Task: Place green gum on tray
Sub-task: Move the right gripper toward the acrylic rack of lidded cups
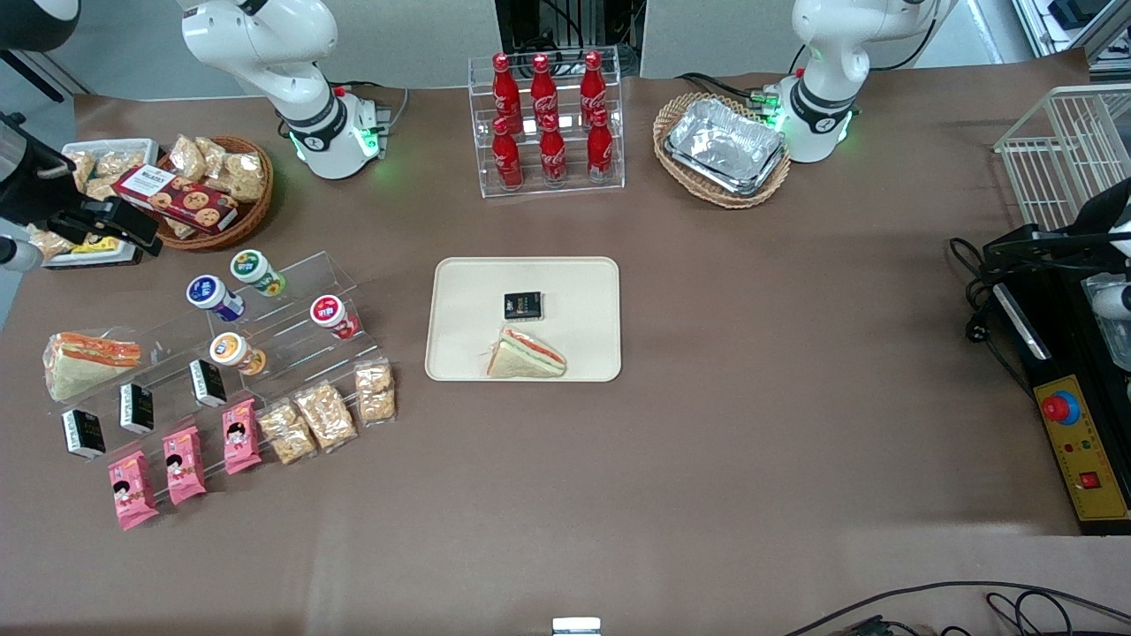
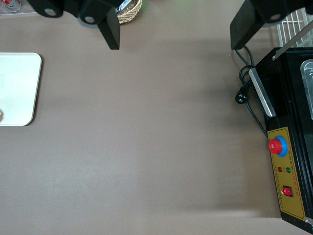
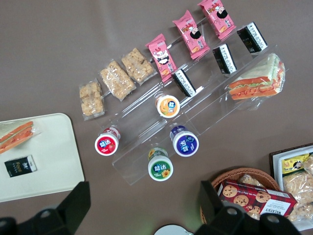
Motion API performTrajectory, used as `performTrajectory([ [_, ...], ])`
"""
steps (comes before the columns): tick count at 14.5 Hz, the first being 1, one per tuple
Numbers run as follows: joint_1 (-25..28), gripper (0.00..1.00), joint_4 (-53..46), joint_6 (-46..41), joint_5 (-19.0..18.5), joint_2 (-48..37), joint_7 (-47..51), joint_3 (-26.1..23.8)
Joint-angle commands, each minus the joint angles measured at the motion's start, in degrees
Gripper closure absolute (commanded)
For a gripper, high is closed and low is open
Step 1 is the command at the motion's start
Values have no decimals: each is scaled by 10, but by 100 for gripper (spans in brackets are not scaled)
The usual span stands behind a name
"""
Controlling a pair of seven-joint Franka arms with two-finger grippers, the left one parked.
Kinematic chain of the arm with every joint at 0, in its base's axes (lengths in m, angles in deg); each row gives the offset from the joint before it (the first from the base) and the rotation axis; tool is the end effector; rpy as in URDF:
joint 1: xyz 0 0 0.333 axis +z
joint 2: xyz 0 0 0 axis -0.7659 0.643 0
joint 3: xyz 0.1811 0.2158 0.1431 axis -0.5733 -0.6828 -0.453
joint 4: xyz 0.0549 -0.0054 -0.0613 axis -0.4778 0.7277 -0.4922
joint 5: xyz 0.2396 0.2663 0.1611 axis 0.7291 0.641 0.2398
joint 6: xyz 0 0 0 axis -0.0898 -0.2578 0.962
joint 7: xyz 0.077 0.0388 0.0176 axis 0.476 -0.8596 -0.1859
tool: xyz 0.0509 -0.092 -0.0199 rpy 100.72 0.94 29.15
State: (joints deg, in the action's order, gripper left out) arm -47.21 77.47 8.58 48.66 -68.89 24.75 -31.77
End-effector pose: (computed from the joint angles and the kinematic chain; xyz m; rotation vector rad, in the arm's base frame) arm 0.5119 0.0021 0.6470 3.0690 -0.3022 -0.0664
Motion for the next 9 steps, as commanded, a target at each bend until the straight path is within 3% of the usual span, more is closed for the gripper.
performTrajectory([
  [1,-6,0,-24,-10,6,10,-8,-2],
  [9,-2,0,49,21,7,-35,-71,7],
])
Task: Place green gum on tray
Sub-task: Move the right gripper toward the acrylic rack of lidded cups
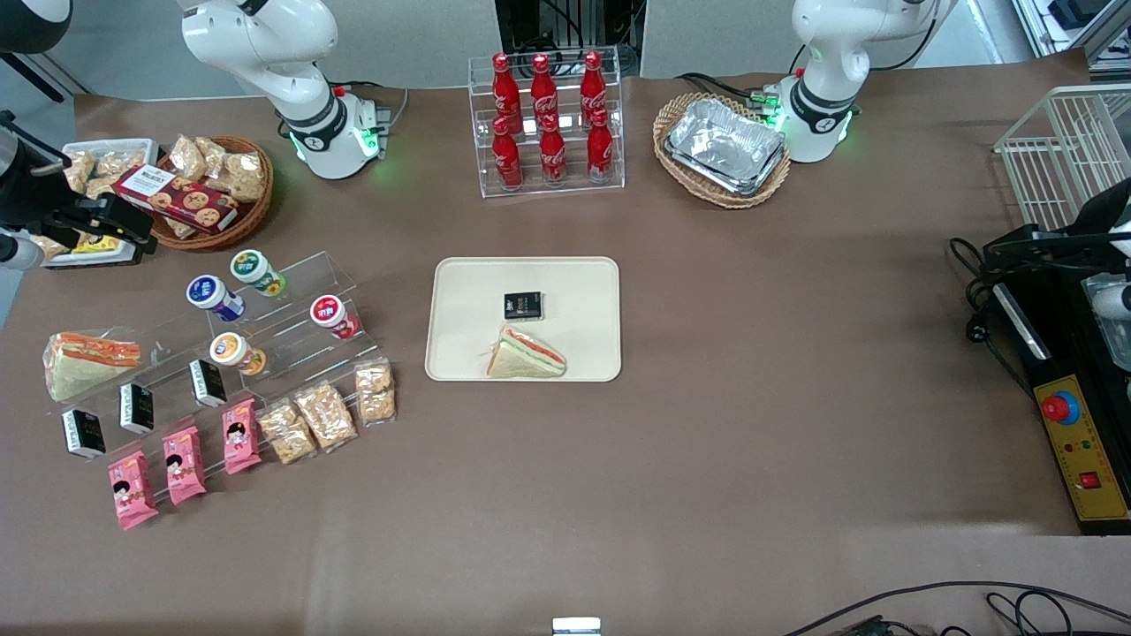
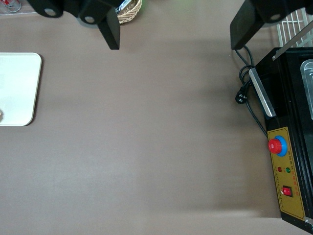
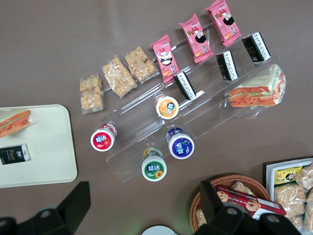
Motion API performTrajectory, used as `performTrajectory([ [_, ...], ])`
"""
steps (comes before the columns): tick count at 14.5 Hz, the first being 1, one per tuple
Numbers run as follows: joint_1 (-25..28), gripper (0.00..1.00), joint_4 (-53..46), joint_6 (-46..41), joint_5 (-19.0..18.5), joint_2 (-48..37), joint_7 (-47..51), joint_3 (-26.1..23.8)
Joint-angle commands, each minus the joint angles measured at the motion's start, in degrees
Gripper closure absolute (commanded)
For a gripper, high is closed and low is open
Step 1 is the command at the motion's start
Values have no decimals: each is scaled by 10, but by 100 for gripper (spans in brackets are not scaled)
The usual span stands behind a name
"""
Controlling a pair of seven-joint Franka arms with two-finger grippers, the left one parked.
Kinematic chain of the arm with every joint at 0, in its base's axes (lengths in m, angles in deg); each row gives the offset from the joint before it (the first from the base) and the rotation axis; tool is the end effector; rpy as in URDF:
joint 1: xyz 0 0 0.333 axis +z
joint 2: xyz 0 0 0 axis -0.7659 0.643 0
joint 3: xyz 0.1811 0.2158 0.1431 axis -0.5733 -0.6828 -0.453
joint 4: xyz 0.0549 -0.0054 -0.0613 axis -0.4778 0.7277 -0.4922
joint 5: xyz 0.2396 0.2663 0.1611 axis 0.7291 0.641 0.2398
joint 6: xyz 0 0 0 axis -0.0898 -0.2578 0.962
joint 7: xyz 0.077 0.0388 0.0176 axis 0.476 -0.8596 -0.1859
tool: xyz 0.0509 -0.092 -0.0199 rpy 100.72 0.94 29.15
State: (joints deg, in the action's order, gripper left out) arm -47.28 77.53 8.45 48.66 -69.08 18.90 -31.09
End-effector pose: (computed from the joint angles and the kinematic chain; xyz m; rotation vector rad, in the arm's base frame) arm 0.5105 -0.0050 0.6480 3.0832 -0.1656 -0.0717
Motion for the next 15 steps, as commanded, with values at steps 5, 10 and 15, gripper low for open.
performTrajectory([
  [5,-1,0,215,120,7,-136,-12,1],
  [10,-2,0,352,200,6,-212,-7,1],
  [15,-1,0,421,261,6,-226,-4,15],
])
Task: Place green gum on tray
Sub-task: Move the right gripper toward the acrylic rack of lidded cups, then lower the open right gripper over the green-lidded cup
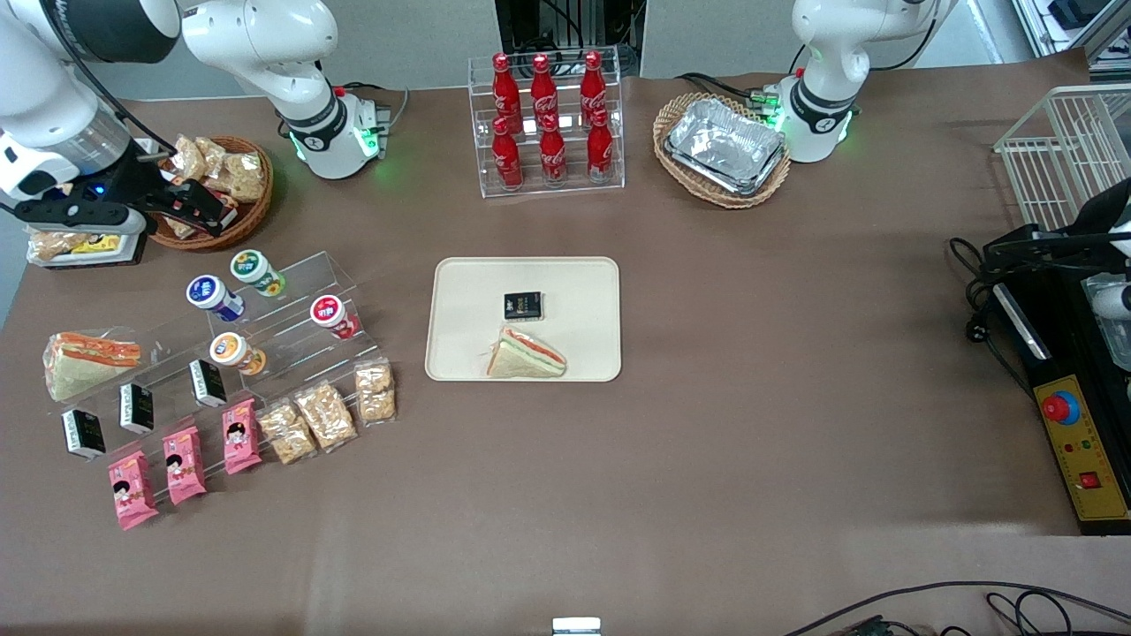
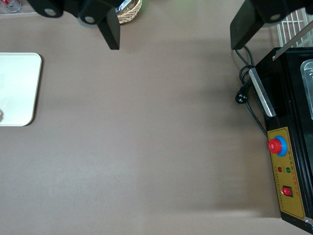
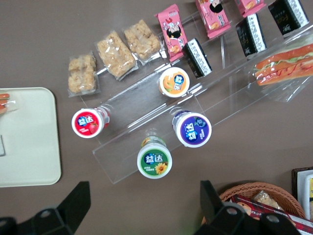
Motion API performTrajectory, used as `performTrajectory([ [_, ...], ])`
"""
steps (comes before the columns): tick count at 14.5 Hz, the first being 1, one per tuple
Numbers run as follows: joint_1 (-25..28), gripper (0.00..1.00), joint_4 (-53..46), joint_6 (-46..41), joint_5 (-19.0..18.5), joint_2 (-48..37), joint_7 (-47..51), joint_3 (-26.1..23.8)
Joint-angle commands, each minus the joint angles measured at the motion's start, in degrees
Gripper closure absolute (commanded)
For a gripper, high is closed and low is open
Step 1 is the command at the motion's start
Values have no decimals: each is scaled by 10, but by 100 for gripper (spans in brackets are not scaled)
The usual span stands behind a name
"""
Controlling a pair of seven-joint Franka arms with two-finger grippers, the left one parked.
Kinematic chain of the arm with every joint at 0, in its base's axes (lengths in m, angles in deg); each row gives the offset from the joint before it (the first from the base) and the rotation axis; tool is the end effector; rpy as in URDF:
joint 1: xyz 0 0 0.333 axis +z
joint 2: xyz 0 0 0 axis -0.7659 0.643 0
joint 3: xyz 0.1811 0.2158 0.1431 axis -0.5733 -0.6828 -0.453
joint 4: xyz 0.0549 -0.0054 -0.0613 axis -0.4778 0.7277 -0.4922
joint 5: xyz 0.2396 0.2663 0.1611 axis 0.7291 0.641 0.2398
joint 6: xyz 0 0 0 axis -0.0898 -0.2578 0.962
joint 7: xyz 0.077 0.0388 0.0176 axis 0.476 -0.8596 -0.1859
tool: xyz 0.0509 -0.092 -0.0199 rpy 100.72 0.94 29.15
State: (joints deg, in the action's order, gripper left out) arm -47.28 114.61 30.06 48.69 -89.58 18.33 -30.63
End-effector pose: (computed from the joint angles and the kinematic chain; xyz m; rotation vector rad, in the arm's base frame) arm 0.4176 -0.0079 0.5396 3.1100 -0.1288 0.0617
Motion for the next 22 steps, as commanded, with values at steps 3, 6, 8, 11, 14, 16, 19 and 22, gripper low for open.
performTrajectory([
  [3,-1,0,97,85,6,-31,26,11],
  [6,2,0,127,116,6,-34,45,10],
  [8,1,0,153,149,6,-36,46,10],
  [11,1,0,193,188,6,-40,47,12],
  [14,1,0,215,206,6,-39,65,12],
  [16,1,0,233,228,6,-35,65,12],
  [19,1,0,239,239,6,-32,65,27],
  [22,1,0,255,264,6,-28,65,28],
])
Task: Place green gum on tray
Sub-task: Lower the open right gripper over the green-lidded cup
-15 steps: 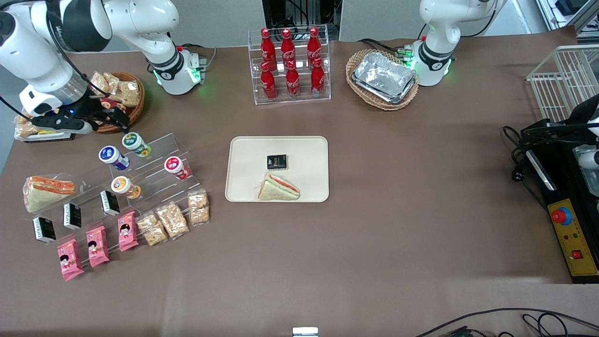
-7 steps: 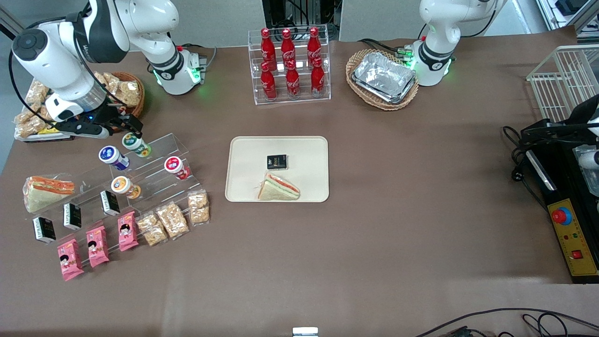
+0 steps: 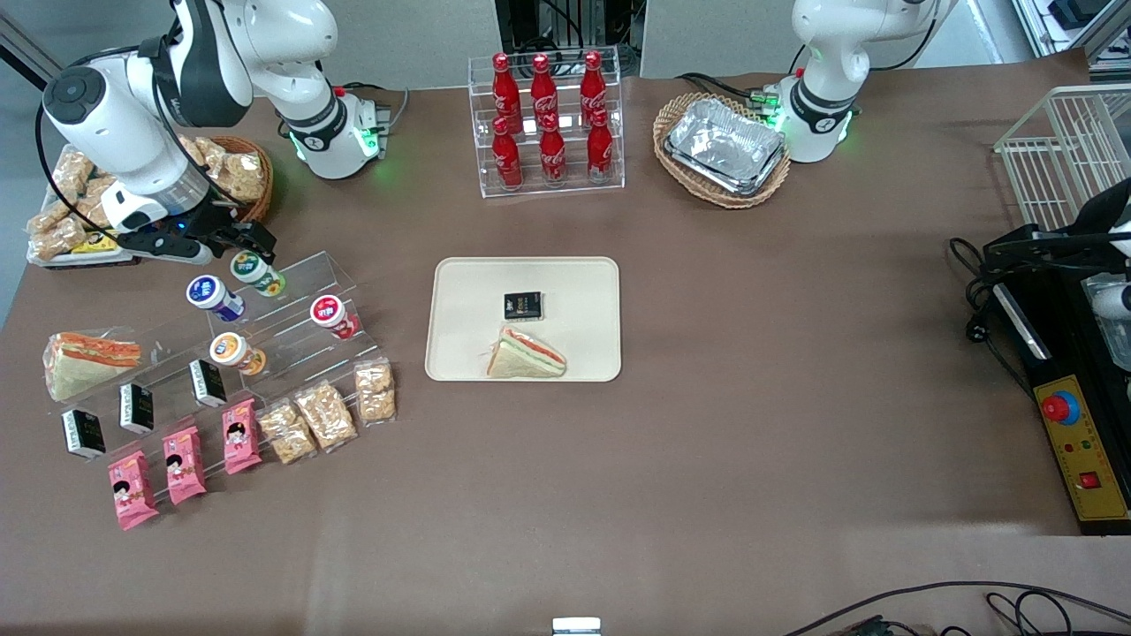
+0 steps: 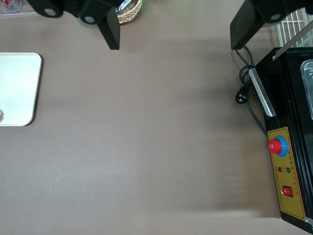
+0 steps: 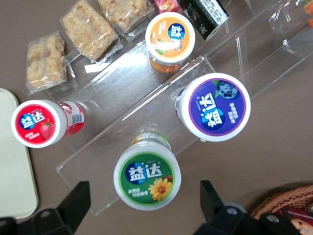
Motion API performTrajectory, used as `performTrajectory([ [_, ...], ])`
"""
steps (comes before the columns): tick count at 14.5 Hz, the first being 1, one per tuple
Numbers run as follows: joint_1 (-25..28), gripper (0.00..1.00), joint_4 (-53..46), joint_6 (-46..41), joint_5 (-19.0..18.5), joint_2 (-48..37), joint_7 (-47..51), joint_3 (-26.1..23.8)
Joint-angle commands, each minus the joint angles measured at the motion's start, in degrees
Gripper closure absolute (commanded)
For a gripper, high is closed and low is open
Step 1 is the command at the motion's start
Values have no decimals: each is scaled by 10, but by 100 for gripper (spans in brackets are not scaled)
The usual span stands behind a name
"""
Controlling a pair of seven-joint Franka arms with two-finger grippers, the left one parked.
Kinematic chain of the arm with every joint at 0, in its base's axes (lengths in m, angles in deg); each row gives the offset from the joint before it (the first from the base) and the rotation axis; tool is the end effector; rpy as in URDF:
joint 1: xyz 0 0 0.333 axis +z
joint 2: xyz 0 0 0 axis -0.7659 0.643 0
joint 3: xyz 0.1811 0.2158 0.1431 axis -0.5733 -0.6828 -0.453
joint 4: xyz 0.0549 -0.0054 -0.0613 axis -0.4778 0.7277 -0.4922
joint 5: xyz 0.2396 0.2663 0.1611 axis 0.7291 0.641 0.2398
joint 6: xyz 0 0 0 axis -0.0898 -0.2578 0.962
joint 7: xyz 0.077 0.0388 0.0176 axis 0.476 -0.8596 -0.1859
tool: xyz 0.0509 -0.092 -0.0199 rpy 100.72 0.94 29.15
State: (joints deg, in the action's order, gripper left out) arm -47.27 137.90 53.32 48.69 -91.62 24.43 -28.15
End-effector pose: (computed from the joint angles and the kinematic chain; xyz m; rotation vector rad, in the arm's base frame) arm 0.3794 -0.0176 0.3980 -3.1153 0.3259 -0.1130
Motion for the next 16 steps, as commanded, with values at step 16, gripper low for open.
performTrajectory([
  [16,0,25,22,75,6,33,6,4],
])
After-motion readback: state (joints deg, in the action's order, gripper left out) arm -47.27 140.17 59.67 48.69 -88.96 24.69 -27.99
